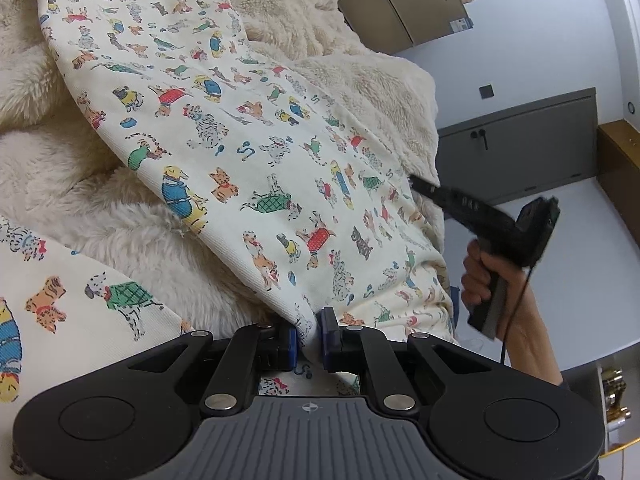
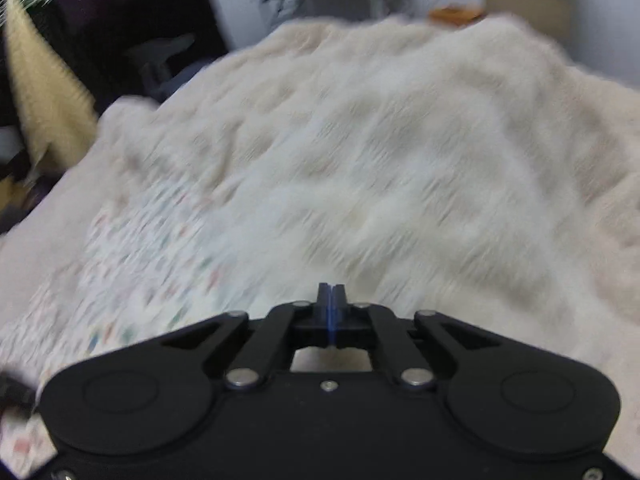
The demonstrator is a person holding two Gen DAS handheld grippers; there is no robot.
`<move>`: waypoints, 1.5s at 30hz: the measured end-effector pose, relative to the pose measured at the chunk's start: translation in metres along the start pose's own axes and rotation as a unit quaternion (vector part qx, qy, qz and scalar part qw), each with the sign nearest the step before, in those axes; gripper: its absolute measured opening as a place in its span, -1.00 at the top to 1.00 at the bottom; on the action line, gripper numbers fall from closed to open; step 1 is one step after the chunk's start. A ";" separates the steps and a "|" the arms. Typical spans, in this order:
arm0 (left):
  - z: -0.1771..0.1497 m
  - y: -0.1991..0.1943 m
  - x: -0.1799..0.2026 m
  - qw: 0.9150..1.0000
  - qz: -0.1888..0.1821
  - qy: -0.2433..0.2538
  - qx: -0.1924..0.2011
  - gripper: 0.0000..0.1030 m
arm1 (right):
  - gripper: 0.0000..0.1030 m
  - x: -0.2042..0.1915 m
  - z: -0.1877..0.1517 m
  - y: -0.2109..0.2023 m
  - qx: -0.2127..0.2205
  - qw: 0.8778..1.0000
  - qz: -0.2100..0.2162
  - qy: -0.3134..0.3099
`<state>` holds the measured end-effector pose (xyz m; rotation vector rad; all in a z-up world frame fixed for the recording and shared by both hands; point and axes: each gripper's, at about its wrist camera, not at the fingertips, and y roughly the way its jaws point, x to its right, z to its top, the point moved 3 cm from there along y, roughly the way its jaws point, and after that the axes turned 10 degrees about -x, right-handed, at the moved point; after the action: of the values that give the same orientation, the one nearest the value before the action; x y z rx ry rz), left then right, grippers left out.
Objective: Fold clothes
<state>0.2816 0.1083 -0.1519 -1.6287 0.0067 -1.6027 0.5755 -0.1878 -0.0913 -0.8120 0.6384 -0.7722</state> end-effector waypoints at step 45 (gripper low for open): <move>-0.046 -0.069 0.067 0.977 0.125 0.106 0.139 0.18 | -0.33 -0.150 -0.350 -0.262 0.063 0.997 -0.022 -0.050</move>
<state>0.2189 0.0933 -0.0666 -1.1883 0.0918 -1.5000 0.1372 -0.3232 -0.0342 -0.7455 0.4792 -0.7980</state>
